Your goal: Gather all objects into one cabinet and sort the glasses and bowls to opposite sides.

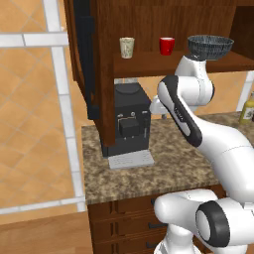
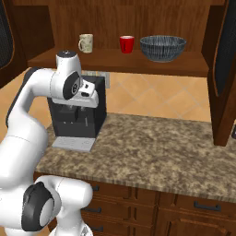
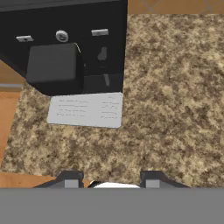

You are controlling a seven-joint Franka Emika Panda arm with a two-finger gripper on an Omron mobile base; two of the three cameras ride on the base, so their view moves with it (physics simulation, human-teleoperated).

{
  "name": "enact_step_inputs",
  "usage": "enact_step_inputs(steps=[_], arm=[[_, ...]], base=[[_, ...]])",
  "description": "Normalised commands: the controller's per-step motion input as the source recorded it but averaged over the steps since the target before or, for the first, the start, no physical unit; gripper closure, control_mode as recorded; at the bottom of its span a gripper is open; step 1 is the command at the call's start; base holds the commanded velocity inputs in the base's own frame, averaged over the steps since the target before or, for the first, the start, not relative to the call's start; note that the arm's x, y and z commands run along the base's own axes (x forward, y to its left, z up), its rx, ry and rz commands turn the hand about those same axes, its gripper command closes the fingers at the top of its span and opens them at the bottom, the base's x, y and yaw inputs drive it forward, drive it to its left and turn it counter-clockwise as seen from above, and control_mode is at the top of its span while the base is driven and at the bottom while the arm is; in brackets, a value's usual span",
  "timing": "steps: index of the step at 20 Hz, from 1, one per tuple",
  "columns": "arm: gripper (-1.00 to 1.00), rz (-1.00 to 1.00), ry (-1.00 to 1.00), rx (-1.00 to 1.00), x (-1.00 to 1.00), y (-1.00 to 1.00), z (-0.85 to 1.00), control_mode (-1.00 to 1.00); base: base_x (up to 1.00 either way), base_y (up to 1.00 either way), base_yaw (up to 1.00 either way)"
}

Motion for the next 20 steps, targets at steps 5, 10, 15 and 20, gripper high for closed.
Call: enact_step_inputs(steps=[5,10,15,20], arm=[[-1.0,0.0,0.0,0.0,0.01,0.03,0.0,-1.0],[-1.0,0.14,-0.46,-0.01,-0.38,0.0,0.34,-1.0],[-1.0,0.1,-0.56,0.0,-0.79,-0.01,0.72,-1.0],[-1.0,-0.09,-0.2,0.0,-0.42,0.0,0.25,-1.0]], base=[[0.0,0.0,0.0],[0.0,0.0,0.0],[0.0,0.0,0.0],[0.0,0.0,0.0]])
